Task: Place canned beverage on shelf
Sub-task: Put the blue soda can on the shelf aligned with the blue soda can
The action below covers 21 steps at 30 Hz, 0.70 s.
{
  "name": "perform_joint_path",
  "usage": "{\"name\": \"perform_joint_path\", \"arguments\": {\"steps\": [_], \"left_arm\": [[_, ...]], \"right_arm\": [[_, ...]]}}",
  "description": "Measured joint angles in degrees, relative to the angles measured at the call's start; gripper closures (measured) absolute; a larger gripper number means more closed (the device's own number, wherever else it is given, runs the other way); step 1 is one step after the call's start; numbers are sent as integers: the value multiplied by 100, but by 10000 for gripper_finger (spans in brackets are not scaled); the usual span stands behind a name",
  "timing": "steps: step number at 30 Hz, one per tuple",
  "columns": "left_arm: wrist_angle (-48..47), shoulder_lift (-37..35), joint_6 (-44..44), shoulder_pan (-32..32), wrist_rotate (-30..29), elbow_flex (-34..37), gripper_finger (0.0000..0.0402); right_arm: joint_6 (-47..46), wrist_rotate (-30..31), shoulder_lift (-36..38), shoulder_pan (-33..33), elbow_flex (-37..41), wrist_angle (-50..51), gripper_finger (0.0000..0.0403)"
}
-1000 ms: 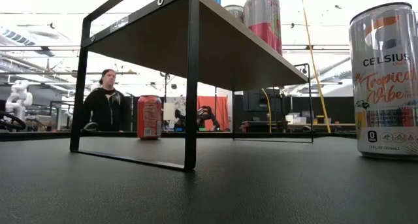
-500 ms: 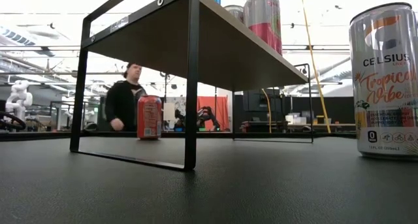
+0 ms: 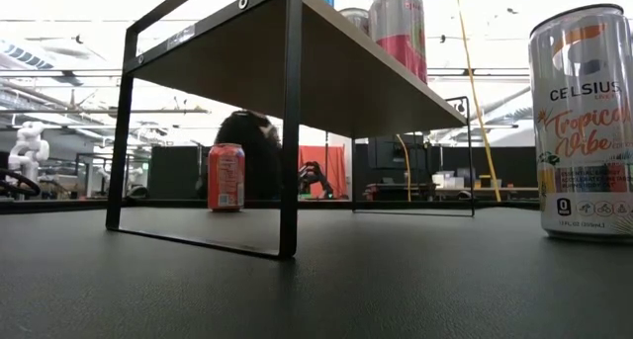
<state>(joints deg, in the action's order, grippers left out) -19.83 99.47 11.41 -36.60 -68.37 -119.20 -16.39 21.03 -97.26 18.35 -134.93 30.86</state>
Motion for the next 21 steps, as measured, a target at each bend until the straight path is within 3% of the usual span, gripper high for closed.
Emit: {"name": "perform_joint_path", "arguments": {"steps": [9,21], "left_arm": [[-30,-288,-16,-10,976,0,67],[-213,-375,235,491,2860,0,68]], "right_arm": [[-2,-762,281,0,0,560,188],[65,-1556,466,0,-2,1204,188]]}}
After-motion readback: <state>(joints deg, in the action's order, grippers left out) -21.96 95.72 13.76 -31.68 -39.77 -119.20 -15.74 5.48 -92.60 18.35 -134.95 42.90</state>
